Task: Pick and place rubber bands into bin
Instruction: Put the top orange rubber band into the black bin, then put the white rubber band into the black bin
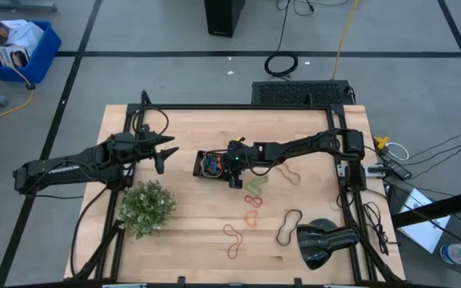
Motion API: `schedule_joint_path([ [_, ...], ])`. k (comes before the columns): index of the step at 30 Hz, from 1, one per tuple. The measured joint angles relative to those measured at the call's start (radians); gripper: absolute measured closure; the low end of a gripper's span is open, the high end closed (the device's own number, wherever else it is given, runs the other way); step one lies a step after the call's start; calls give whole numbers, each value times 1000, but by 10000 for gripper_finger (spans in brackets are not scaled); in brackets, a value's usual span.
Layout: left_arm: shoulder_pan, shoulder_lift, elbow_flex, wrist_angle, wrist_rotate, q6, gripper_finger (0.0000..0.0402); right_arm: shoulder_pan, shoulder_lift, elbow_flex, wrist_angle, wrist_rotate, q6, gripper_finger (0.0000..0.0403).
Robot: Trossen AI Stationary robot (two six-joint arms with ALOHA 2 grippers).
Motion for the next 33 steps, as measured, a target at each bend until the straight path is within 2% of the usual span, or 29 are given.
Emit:
schedule_joint_path([
  [4,0,0,0,0,0,0,185,0,0,0,-5,0,-4,357],
  [12,0,0,0,0,0,0,185,0,0,0,-5,0,-3,274],
  [17,0,0,0,0,0,3,185,3,-3,0,-8,1,-17,241],
  [21,0,0,0,0,0,9,185,3,-18,0,-24,21,-51,230],
  [27,0,0,0,0,0,10,185,17,-95,0,-54,196,-102,233],
  [30,0,0,0,0,0,10,185,27,-158,0,-134,234,-103,237],
  [33,0,0,0,0,0,10,185,37,-227,0,-257,237,-33,238],
])
